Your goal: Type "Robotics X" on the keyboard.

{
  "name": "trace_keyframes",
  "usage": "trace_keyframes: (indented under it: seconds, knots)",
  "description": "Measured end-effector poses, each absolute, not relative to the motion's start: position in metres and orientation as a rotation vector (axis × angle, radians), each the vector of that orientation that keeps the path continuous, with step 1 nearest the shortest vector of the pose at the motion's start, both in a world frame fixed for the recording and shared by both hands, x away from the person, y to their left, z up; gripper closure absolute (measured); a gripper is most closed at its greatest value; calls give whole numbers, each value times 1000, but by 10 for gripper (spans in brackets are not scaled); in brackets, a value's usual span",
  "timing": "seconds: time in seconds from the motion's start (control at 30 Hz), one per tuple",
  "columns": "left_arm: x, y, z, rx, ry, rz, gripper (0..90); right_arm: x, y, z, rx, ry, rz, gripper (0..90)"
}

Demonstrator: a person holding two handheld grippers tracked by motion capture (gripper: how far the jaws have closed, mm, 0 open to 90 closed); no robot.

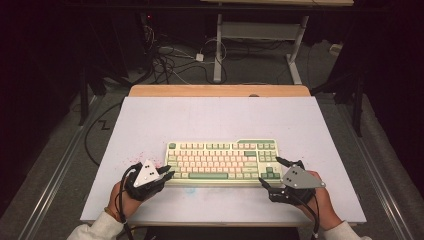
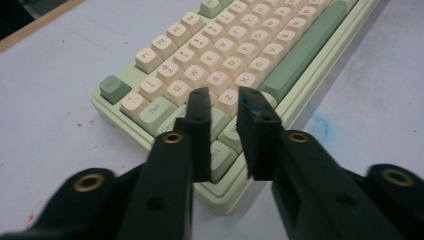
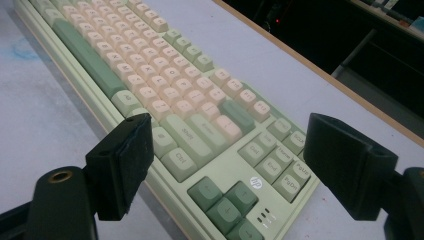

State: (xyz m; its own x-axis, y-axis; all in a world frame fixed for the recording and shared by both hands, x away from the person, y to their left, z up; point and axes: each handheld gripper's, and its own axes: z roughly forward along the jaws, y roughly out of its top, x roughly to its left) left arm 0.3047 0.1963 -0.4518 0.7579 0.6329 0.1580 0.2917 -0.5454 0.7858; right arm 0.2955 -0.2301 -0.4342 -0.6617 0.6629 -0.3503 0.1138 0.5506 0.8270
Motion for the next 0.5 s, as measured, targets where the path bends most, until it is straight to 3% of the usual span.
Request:
trace_keyframes:
  seconds: [0.13,0.5]
  knots:
    - [308,195,-450,2176,697,519,872,296,-231,-434,624,2123,1068,208]
    - [324,176,-440,2196,671,458,873,297,-229,-436,618,2137,1051,208]
